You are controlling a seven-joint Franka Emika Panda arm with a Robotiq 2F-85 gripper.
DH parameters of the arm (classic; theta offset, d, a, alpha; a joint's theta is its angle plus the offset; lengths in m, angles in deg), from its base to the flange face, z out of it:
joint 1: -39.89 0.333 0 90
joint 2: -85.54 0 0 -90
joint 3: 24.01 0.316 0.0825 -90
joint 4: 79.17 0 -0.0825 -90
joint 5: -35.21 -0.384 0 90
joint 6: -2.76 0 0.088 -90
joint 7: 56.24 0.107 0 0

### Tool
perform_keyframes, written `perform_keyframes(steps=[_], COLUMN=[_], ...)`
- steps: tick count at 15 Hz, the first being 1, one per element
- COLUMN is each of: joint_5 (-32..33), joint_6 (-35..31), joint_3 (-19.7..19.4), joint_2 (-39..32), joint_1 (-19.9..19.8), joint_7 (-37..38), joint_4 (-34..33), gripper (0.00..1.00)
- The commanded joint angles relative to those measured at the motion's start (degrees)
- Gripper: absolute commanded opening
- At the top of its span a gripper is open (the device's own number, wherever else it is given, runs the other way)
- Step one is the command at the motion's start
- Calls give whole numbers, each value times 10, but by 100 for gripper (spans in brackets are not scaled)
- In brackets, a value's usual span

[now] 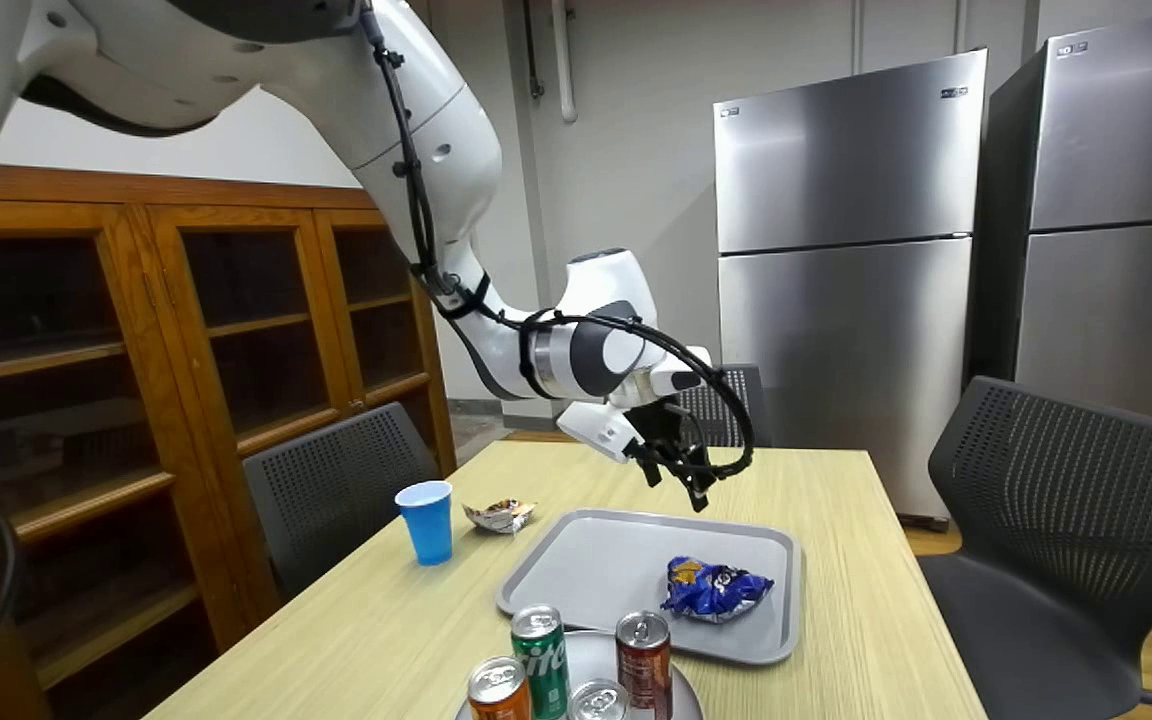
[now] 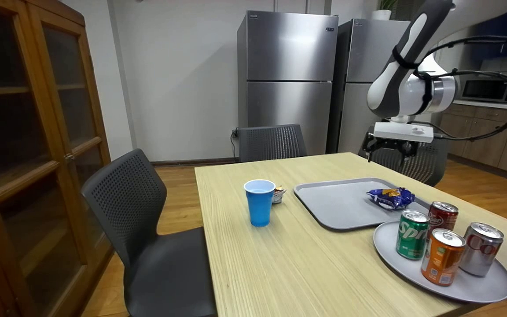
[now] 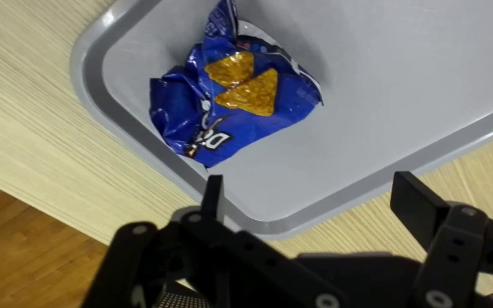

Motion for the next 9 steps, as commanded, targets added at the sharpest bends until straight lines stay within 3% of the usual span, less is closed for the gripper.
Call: perform_keyframes(steps=[1, 9], joint_5=[4, -5], joint_6=[3, 21], joint_3=[-32, -65], joint_2=[21, -17], joint_1=[20, 32], joint_7=[45, 116], joint_4=[40, 38], gripper=[100, 100])
